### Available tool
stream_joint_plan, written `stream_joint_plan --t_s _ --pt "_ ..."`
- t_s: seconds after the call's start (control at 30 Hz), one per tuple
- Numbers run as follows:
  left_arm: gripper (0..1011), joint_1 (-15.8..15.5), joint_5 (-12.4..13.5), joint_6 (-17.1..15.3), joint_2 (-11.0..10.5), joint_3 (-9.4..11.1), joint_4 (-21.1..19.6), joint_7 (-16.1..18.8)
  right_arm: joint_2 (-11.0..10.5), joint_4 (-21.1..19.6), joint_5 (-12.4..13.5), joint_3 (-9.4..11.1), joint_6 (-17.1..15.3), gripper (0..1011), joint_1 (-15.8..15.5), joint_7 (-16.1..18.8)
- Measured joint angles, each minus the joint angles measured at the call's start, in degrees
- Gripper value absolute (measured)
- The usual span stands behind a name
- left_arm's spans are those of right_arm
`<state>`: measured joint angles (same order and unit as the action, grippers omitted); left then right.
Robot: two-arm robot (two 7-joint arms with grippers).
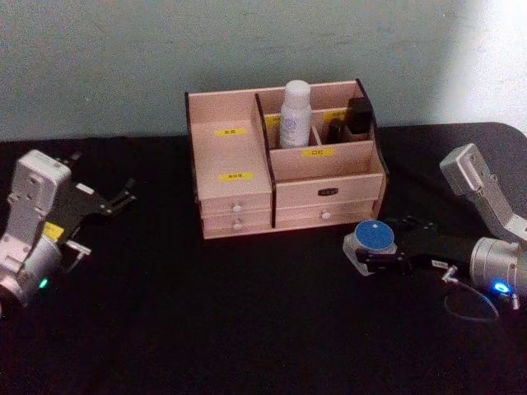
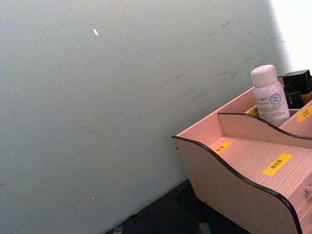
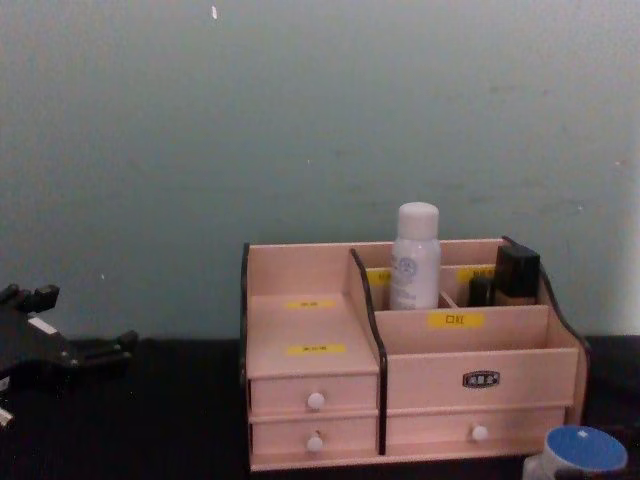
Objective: Pick up the facial cleanser and watermelon frost from the table and place them into the tiered storage box.
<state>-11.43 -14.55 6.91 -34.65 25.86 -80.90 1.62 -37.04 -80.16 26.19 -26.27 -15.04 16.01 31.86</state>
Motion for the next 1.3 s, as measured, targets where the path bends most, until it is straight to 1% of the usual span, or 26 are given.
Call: stream_joint_plan --t_s 0.33,1.3 --pt "1001 0.0 0.0 0.0 0.0 0.0 0.0 0.0 0.3 0.4 -0.2 -0.2 -0.2 1000 0.4 0.2" --pt "1001 0.0 0.0 0.0 0.0 0.0 0.0 0.0 0.2 0.2 -0.2 -0.1 -0.3 1000 0.3 0.1"
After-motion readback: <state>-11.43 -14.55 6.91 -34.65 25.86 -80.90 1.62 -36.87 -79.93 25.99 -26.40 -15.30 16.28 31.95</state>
